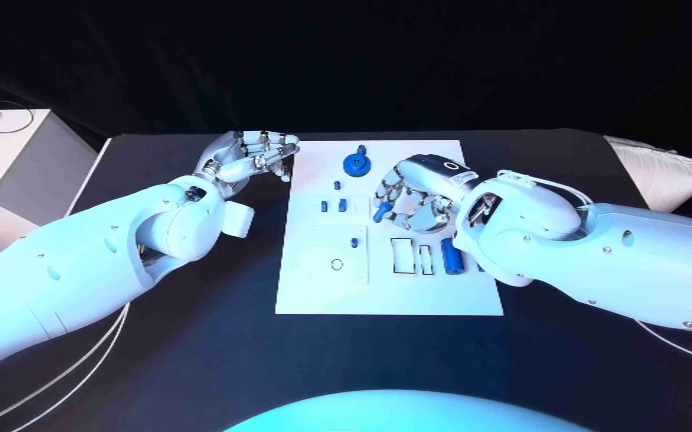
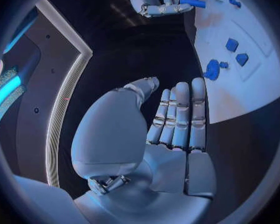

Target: Assemble the parts on the task board

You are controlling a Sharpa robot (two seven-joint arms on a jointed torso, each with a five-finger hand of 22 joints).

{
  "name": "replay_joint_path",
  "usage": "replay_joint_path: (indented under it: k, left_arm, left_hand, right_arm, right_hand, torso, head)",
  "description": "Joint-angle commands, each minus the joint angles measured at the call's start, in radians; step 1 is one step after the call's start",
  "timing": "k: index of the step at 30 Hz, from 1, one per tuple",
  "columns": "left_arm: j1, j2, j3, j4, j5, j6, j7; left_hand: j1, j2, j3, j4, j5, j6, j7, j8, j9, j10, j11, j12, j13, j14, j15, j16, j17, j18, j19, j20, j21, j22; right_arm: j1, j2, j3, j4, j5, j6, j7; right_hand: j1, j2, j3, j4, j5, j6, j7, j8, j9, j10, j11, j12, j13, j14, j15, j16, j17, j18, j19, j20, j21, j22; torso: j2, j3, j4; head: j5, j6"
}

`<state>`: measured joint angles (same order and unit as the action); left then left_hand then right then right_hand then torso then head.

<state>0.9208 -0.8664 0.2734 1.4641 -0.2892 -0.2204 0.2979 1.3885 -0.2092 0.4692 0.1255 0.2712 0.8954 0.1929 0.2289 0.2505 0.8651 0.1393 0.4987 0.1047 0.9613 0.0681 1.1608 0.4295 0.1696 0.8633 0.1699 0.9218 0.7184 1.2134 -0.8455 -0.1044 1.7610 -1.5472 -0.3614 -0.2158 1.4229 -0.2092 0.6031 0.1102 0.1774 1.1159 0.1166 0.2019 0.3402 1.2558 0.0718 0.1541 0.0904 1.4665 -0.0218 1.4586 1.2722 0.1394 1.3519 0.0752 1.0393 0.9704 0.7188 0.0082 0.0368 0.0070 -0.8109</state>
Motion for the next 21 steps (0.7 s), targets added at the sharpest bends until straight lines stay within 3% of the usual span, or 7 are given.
replay_joint_path:
  k: [1, 9, 21]
  left_arm:
    - [0.000, 0.005, 0.001, 0.000, 0.008, 0.016, 0.006]
    - [-0.001, 0.011, 0.001, -0.002, 0.009, 0.019, 0.005]
    - [-0.001, 0.010, 0.001, -0.001, 0.009, 0.020, 0.003]
  left_hand:
    - [0.008, 0.002, -0.006, -0.001, -0.002, 0.005, 0.001, 0.004, 0.002, -0.007, 0.001, 0.005, -0.001, 0.001, 0.002, -0.007, -0.001, 0.015, 0.006, -0.002, -0.007, -0.001]
    - [0.008, 0.002, -0.006, -0.001, -0.002, 0.005, 0.001, 0.004, 0.002, -0.007, 0.001, 0.005, -0.001, 0.001, 0.002, -0.007, -0.001, 0.015, 0.006, -0.002, -0.007, -0.001]
    - [0.008, 0.002, -0.006, -0.001, -0.002, 0.005, 0.001, 0.004, 0.002, -0.007, 0.001, 0.005, -0.001, 0.001, 0.002, -0.007, -0.001, 0.015, 0.006, -0.002, -0.007, -0.001]
  right_arm:
    - [-0.010, 0.025, -0.004, 0.017, -0.039, -0.001, 0.021]
    - [-0.035, 0.088, -0.013, 0.022, -0.080, 0.000, 0.032]
    - [-0.070, 0.140, -0.024, -0.005, -0.123, 0.026, 0.028]
  right_hand:
    - [0.018, 0.023, 0.003, -0.003, 0.001, 0.006, 0.001, 0.010, 0.033, 0.029, -0.024, -0.001, 0.006, 0.047, -0.008, 0.004, -0.002, -0.017, -0.003, -0.004, 0.000, -0.002]
    - [0.018, 0.024, 0.005, -0.005, 0.001, 0.006, 0.002, 0.010, 0.034, 0.029, -0.024, -0.002, 0.007, 0.047, -0.008, 0.003, -0.005, -0.017, -0.004, -0.005, -0.003, -0.005]
    - [0.017, 0.024, 0.007, -0.009, 0.001, 0.004, 0.003, 0.011, 0.036, 0.030, -0.023, -0.004, 0.007, 0.046, -0.008, 0.003, -0.006, -0.017, -0.005, -0.005, -0.003, -0.005]
  torso:
    - [0.000, -0.0005, 0.0009]
    - [0.001, -0.0010, 0.0016]
    - [0.005, -0.0007, 0.0026]
  head:
    - [0.008, 0.000]
    - [0.014, 0.002]
    - [0.026, -0.009]
